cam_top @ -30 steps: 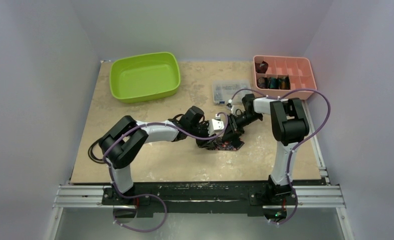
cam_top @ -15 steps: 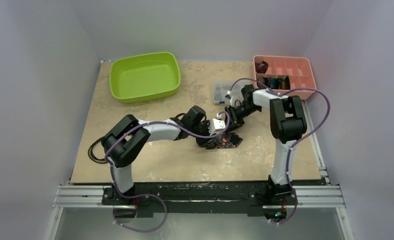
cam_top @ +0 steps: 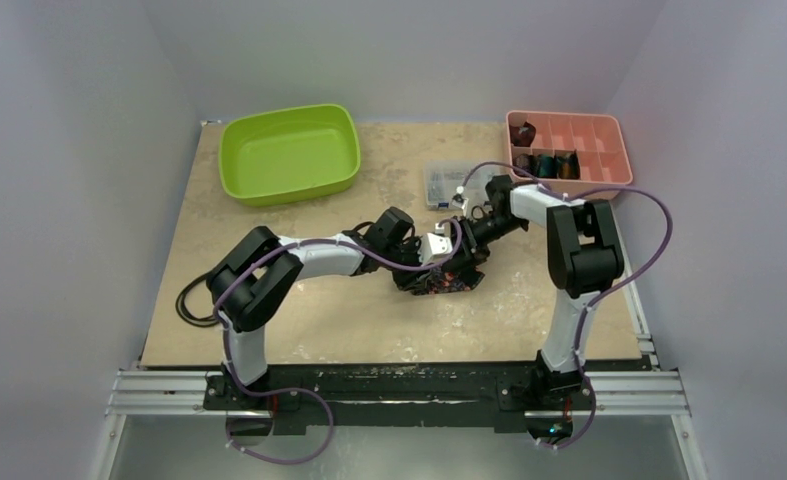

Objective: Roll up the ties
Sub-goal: Roll the tie at the center of the board.

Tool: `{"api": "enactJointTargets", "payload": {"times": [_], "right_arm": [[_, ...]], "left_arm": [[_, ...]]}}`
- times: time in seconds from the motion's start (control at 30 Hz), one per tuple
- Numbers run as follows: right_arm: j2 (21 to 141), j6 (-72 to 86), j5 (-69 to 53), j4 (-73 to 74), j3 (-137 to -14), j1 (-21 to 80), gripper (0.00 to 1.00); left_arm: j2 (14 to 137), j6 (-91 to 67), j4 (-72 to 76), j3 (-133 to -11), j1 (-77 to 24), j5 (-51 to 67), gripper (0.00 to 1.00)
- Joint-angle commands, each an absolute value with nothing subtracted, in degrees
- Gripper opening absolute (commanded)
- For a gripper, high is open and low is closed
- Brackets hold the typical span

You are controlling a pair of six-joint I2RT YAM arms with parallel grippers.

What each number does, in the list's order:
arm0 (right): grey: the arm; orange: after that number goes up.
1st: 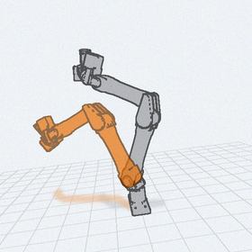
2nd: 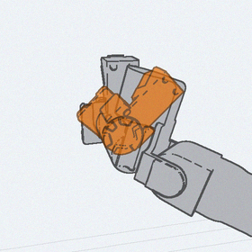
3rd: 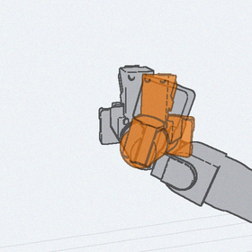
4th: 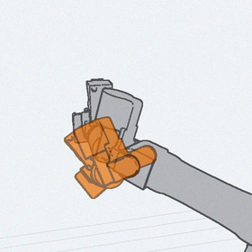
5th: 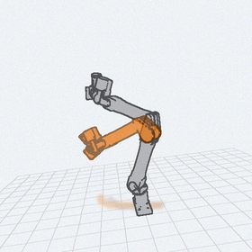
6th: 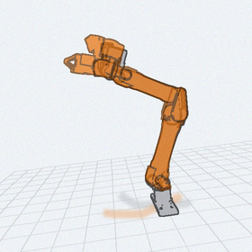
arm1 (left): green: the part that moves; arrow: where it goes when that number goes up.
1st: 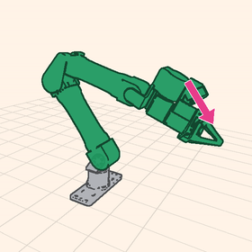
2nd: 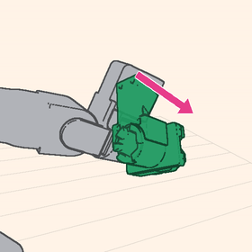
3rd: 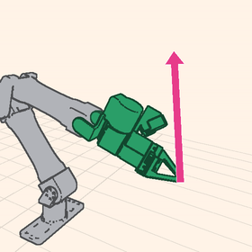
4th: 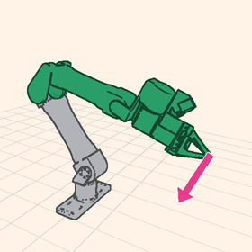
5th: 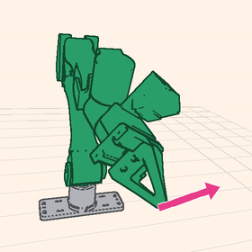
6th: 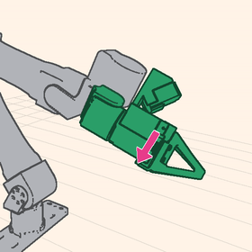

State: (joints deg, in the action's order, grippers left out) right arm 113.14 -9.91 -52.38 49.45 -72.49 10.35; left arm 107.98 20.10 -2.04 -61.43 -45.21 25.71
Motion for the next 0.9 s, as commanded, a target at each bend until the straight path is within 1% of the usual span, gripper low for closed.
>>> {"api": "enactJointTargets", "payload": {"times": [0.0, 0.17, 0.33, 0.47, 0.6, 0.7, 0.87], "right_arm": [[115.1, -9.9, -52.4, 47.4, -70.7, 10.4, 0.42], [119.3, -10.0, -44.7, 44.8, -69.1, 8.3, 0.36], [122.4, -8.9, -37.7, 42.5, -70.7, 8.2, 0.37], [123.3, -8.0, -35.9, 41.8, -71.3, 8.2, 0.37], [123.8, -7.1, -34.7, 40.7, -72.1, 8.2, 0.38], [124.5, -6.2, -34.0, 40.0, -73.5, 8.2, 0.38], [124.6, -6.9, -33.6, 40.4, -75.1, 8.2, 0.38]], "left_arm": [[110.7, 23.1, -9.3, -60.4, -45.3, 20.9, 0.38], [109.9, 22.5, -8.2, -59.8, -45.3, 20.8, 0.38], [105.3, 20.8, -4.9, -59.4, -43.3, 26.7, 0.4], [102.6, 19.1, -5.3, -62.3, -41.9, 30.7, 0.42], [101.7, 21.1, -6.2, -62.4, -41.8, 33.5, 0.43], [102.9, 23.5, -8.3, -61.3, -41.8, 33.1, 0.43], [106.4, 26.6, -12.8, -61.3, -42.0, 28.3, 0.43]]}}
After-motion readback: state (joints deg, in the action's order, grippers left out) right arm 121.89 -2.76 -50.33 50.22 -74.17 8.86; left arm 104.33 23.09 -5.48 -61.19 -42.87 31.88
